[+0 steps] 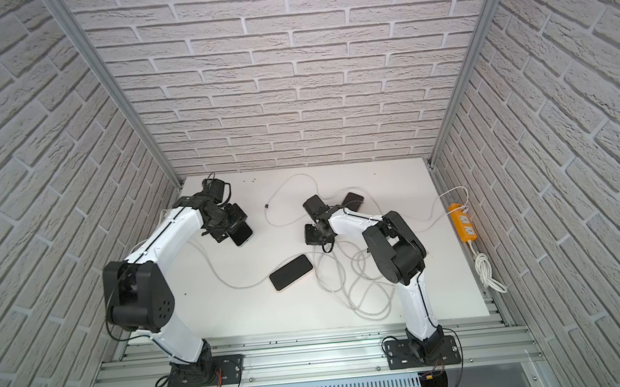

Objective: Plug the charging cable into the phone
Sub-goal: Pick up the charging cable from the center of the board.

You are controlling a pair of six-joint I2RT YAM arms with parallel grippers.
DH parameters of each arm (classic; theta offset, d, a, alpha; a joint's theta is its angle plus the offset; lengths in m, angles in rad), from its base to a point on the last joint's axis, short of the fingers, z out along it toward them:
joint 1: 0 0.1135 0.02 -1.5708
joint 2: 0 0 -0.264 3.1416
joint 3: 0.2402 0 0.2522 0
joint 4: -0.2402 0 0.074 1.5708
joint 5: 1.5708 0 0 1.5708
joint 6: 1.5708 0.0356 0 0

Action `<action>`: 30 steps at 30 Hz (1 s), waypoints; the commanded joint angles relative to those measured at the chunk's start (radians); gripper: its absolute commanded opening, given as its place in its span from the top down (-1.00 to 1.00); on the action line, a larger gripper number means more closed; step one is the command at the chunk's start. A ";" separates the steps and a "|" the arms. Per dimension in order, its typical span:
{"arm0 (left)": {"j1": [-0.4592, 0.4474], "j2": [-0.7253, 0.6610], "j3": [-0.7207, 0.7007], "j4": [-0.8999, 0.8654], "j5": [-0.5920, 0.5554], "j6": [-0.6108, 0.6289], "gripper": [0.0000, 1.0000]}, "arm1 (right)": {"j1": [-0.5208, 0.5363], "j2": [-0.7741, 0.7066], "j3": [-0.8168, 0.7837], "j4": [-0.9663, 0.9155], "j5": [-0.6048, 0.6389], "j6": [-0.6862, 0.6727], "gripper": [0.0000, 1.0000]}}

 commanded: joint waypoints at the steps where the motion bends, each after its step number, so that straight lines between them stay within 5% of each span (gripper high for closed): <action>1: 0.008 -0.035 0.008 0.027 0.011 0.012 1.00 | -0.005 -0.044 -0.027 0.077 -0.062 -0.068 0.93; 9: 0.008 -0.069 0.059 -0.004 0.029 0.024 1.00 | -0.022 -0.275 0.027 0.023 -0.191 -0.358 0.94; 20: -0.013 -0.204 0.102 0.031 0.137 -0.015 1.00 | 0.020 -0.635 -0.199 0.127 -0.435 -0.366 0.93; 30: -0.134 -0.288 0.092 0.034 0.136 -0.027 1.00 | 0.171 -0.749 -0.284 0.040 -0.517 -0.437 0.93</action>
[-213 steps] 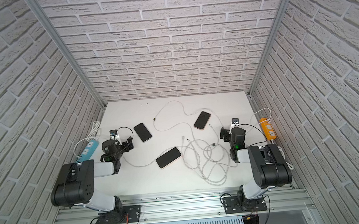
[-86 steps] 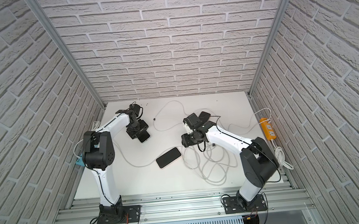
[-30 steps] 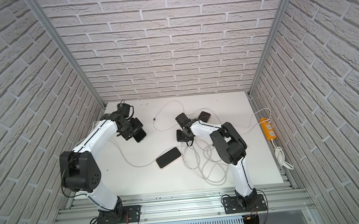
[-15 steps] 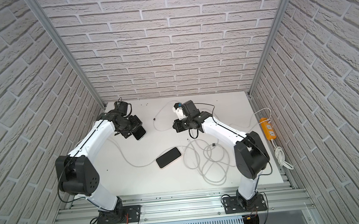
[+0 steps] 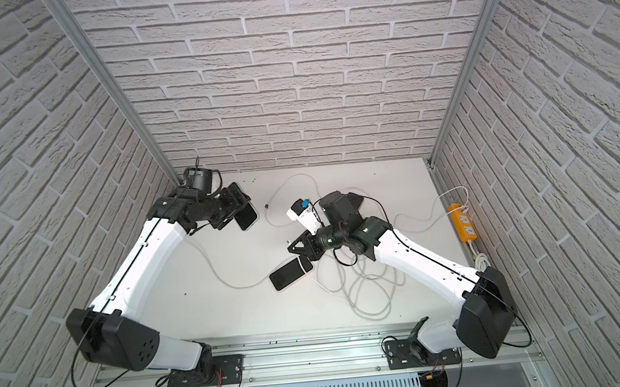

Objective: Plug the charging cable into the phone
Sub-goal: Pick up the charging cable from the center of the board, then insert the charging cable into the phone.

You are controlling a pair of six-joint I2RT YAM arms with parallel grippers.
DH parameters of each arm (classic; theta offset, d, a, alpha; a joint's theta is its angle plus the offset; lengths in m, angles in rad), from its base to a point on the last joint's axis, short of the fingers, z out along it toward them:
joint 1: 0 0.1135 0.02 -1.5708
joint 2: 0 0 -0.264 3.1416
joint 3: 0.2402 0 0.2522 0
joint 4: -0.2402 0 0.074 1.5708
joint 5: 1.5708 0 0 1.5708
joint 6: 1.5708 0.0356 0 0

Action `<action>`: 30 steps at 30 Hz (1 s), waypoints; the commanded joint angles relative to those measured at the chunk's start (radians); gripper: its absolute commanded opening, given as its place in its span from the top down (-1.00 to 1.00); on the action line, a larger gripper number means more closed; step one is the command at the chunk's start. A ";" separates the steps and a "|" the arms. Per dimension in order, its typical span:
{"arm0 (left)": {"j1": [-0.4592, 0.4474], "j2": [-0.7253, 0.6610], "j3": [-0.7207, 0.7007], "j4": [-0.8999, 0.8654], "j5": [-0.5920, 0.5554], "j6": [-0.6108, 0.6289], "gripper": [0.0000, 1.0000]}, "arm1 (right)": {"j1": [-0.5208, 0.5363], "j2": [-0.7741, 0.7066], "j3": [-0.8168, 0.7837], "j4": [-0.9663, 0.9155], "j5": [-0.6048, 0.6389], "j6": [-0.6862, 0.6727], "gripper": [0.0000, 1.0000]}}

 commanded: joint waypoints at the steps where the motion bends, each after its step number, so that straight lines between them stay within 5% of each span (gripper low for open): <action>1: -0.034 -0.052 -0.006 0.052 0.007 -0.023 1.00 | 0.041 -0.037 -0.008 -0.013 -0.033 -0.046 0.94; 11: -0.141 -0.084 -0.041 0.091 -0.027 -0.068 1.00 | 0.079 0.062 0.044 0.061 -0.010 0.083 0.94; 30: -0.167 -0.140 -0.127 0.113 -0.087 -0.135 1.00 | 0.078 0.255 0.188 0.166 0.049 0.210 0.94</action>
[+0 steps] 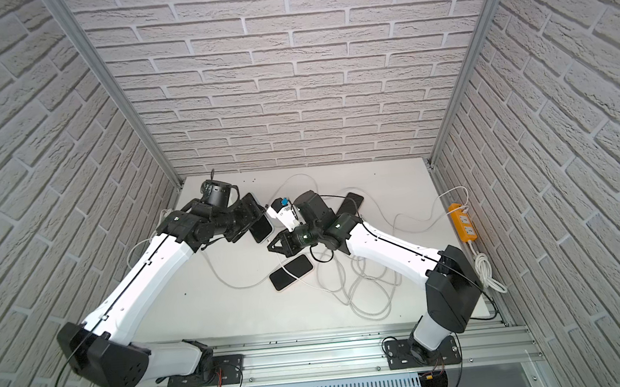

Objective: Plug the charging cable into the phone
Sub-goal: Insert the charging cable into the phone.

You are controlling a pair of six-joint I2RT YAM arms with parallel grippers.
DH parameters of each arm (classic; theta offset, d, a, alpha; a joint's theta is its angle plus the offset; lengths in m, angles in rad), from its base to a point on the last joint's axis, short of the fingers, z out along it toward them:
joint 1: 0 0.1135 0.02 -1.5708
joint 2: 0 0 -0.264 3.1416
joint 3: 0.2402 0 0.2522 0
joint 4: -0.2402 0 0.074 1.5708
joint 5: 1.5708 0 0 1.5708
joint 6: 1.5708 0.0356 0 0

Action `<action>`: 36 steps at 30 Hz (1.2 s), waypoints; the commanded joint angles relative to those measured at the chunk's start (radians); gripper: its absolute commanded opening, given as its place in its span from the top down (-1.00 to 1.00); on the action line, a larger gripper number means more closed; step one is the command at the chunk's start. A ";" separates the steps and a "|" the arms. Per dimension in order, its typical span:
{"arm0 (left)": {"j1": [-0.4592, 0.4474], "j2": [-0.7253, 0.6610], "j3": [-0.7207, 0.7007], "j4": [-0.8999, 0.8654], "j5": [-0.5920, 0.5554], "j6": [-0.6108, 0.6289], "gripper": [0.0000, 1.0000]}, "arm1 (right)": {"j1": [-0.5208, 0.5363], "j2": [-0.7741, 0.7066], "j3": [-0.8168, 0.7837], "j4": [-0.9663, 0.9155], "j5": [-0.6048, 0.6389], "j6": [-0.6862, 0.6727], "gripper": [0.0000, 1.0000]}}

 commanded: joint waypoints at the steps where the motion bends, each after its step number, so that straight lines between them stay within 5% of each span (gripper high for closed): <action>1: -0.006 -0.039 -0.006 0.078 -0.019 -0.007 1.00 | 0.007 0.024 0.036 0.048 0.005 0.027 0.93; 36: -0.005 -0.064 -0.067 0.091 -0.013 -0.002 1.00 | -0.014 0.081 0.050 0.084 -0.023 0.087 0.93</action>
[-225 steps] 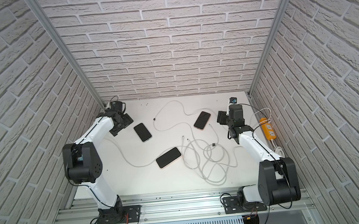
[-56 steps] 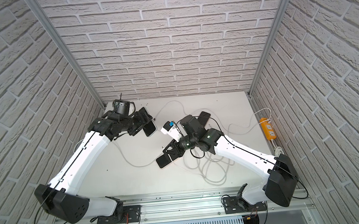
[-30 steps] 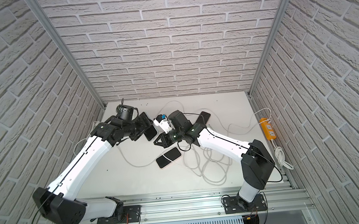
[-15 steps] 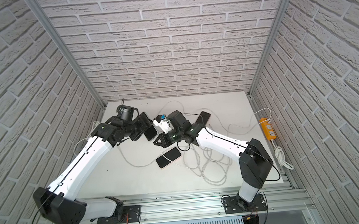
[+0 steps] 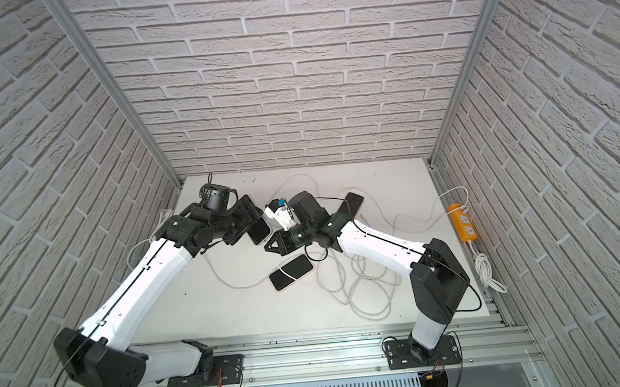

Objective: Plug the charging cable into the phone
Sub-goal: Insert the charging cable into the phone.

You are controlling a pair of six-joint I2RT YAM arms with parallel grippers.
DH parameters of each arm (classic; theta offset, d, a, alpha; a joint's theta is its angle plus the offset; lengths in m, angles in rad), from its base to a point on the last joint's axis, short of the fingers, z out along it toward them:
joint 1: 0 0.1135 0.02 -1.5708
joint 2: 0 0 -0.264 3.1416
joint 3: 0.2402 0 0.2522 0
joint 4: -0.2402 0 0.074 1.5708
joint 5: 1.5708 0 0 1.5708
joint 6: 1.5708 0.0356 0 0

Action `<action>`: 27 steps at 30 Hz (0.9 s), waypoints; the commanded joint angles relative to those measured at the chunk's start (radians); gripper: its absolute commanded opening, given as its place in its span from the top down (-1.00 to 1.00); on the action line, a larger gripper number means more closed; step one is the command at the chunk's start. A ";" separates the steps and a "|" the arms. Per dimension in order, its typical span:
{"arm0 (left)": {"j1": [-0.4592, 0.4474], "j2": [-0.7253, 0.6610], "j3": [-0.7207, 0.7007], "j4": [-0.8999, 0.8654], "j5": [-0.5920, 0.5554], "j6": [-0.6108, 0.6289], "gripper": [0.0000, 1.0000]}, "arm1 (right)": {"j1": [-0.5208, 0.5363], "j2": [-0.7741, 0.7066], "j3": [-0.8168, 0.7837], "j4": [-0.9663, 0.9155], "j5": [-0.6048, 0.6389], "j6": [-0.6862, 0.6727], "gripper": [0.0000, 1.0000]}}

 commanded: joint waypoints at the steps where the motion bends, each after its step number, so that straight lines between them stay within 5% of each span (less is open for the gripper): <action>1: -0.005 -0.031 -0.017 0.064 0.021 0.002 1.00 | -0.004 0.013 0.030 0.065 -0.011 0.024 0.93; 27: -0.039 -0.078 -0.126 0.069 0.025 0.060 1.00 | -0.049 0.061 0.065 0.101 -0.071 0.090 0.93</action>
